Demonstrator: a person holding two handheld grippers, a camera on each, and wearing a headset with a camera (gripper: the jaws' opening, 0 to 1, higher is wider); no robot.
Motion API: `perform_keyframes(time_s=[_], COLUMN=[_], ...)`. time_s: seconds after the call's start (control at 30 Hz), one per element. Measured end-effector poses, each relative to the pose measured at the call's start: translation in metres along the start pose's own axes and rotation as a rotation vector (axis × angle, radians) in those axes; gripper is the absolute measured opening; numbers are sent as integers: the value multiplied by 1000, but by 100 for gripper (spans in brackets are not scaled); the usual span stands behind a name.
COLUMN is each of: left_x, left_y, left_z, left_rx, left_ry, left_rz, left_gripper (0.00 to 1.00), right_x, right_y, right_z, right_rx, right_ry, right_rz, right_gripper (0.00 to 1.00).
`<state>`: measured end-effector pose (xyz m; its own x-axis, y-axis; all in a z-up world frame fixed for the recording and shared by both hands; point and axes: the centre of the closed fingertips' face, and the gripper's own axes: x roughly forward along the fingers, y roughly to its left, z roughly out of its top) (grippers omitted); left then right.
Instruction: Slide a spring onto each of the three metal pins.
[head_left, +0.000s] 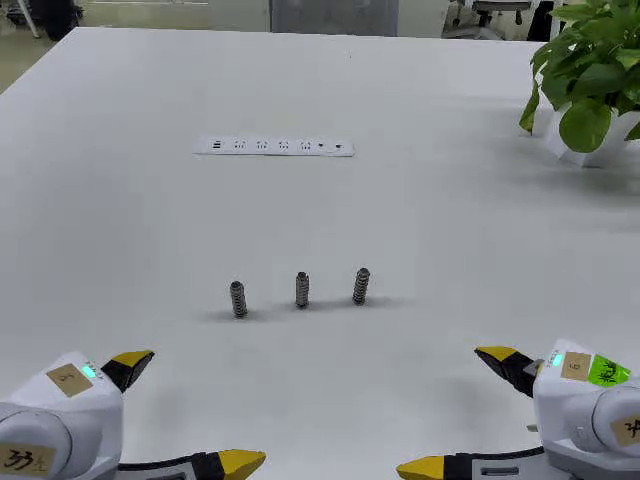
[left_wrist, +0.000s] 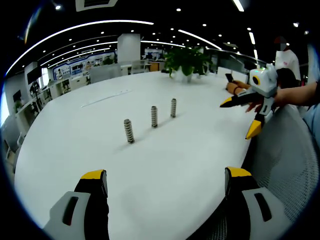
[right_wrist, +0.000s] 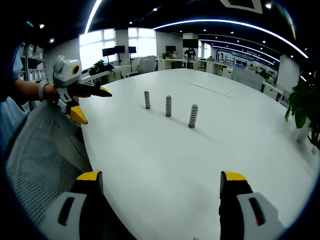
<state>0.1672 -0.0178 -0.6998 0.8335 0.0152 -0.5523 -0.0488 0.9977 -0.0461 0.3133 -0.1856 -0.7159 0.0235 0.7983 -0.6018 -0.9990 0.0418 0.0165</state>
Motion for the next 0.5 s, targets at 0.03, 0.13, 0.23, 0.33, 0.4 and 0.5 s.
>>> perform_keyframes(time_s=[0.03, 0.13, 0.23, 0.33, 0.4, 0.5], left_x=[0, 0, 0, 0, 0, 0], left_y=[0, 0, -1, -2, -2, -2], left_z=[0, 0, 0, -1, 0, 0], left_rx=[1, 4, 2, 6, 7, 4], left_ry=[1, 3, 3, 8, 8, 6], left_rz=[-1, 0, 0, -4, -4, -4], left_gripper=[100, 99, 99, 99, 99, 99], right_x=[0, -1, -1, -1, -1, -2], right_y=[-1, 1, 3, 3, 3, 5], right_z=[0, 2, 2, 3, 2, 4], right_rx=[2, 3, -2, -1, -2, -2], right_ry=[-2, -6, -2, -6, -4, -3], right_rz=[-2, 0, 4, 5, 6, 10], right_gripper=[99, 98, 98, 98, 98, 98])
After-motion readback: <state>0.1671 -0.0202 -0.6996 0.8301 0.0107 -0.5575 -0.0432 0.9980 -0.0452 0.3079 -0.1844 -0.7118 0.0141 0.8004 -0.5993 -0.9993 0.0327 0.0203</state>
